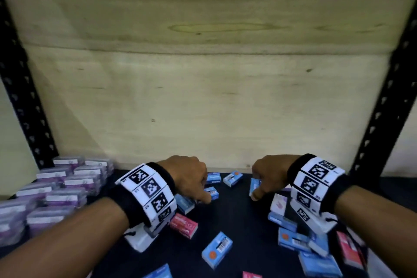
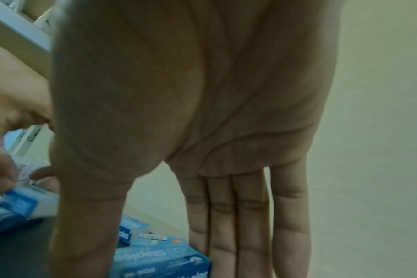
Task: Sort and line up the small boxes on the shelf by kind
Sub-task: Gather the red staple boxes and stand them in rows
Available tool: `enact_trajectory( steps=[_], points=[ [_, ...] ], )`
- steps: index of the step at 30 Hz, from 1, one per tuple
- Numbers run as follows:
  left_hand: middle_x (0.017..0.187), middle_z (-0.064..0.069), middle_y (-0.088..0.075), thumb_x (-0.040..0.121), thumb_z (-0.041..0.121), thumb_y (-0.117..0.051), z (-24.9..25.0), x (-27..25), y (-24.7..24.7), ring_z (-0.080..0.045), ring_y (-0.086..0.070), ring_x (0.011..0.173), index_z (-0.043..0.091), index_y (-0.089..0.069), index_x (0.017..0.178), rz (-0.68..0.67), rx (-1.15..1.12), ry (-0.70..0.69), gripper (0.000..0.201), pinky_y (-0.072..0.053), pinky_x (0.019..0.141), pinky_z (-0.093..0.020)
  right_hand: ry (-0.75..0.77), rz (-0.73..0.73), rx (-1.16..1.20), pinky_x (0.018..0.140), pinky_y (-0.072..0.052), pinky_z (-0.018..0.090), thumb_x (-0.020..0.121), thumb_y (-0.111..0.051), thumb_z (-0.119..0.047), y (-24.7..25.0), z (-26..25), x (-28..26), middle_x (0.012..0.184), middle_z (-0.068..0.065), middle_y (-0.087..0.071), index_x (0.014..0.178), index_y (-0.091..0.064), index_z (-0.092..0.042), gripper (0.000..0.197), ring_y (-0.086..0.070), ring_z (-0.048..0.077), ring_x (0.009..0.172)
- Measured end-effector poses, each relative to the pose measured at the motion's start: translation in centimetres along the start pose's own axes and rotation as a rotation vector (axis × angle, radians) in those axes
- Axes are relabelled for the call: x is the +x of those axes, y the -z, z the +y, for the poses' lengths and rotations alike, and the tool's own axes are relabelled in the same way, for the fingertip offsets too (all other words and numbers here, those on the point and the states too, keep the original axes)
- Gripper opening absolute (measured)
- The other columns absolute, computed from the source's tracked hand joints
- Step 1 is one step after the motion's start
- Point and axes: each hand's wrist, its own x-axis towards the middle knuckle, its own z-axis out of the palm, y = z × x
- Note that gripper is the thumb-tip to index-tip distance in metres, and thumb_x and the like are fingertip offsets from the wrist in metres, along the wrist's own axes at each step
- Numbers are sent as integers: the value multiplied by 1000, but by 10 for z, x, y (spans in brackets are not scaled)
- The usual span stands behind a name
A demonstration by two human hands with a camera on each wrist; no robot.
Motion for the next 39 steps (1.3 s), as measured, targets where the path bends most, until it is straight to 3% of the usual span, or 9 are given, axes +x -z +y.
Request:
enact_trajectory(
  steps=[4,8,17,19,21,23,31,35,39],
  points=[
    [93,1,-71,78,60,-66,6,27,-3,-23,-67,83,18,-72,94,-10,38,5,45,-56,74,-36,21,-13,19,82,-53,37,79,-68,-65,1,-5,13,104,4,-65,117,-61,-9,68,-63,26,91],
    [94,0,-71,80,59,-66,6,41,-6,-23,-67,83,19,-72,95,-30,40,7,44,-56,74,-37,9,-24,-3,62,-43,32,81,-67,-64,-1,-6,24,70,0,-54,85,-59,-10,55,-50,19,59],
    [97,7,-69,80,63,-66,-30,16,-4,-16,-64,89,26,-69,101,-35,-99,29,43,-54,80,-36,-8,-12,-87,58,-38,29,83,-62,-68,5,-11,28,63,-1,-50,69,-53,-13,57,-46,18,55],
    [100,9,-68,80,60,-67,-51,-3,-2,-13,-63,90,27,-68,104,-24,-129,58,41,-53,82,-34,48,44,-103,64,-45,31,85,-62,-64,14,-20,27,76,3,-61,81,-61,-11,54,-58,22,66],
    [95,11,-66,81,56,-69,-71,-20,-2,-10,-62,87,28,-68,104,-44,-141,98,37,-51,80,-30,140,77,-74,75,-50,35,86,-64,-59,21,-35,28,103,5,-67,115,-64,-12,55,-64,26,91],
    [89,13,-63,80,54,-71,-86,-36,-7,-8,-59,82,28,-69,106,-72,-129,136,37,-47,74,-26,232,78,-23,75,-45,31,86,-68,-52,29,-58,29,96,-5,-59,129,-56,-21,54,-58,21,91],
    [88,13,-61,65,69,-76,-88,-62,-36,-10,-58,82,28,-56,126,-163,-193,127,76,-47,76,-27,458,-65,-17,79,-38,30,80,-81,-31,37,-123,38,97,-10,-53,145,-40,-37,77,-49,13,90],
    [87,12,-60,68,64,-77,-75,-59,-42,-4,-55,72,30,-58,117,-177,-241,58,62,-40,61,-24,481,-79,-65,80,-38,30,80,-81,-28,38,-132,41,99,-9,-53,142,-45,-34,72,-49,13,94],
    [89,9,-62,71,57,-78,-72,-55,-43,-7,-54,70,27,-60,110,-137,-192,38,53,-40,59,-26,485,-33,-52,70,-38,28,80,-81,-26,35,-132,43,80,-15,-46,134,-51,-29,62,-49,12,84]
  ],
)
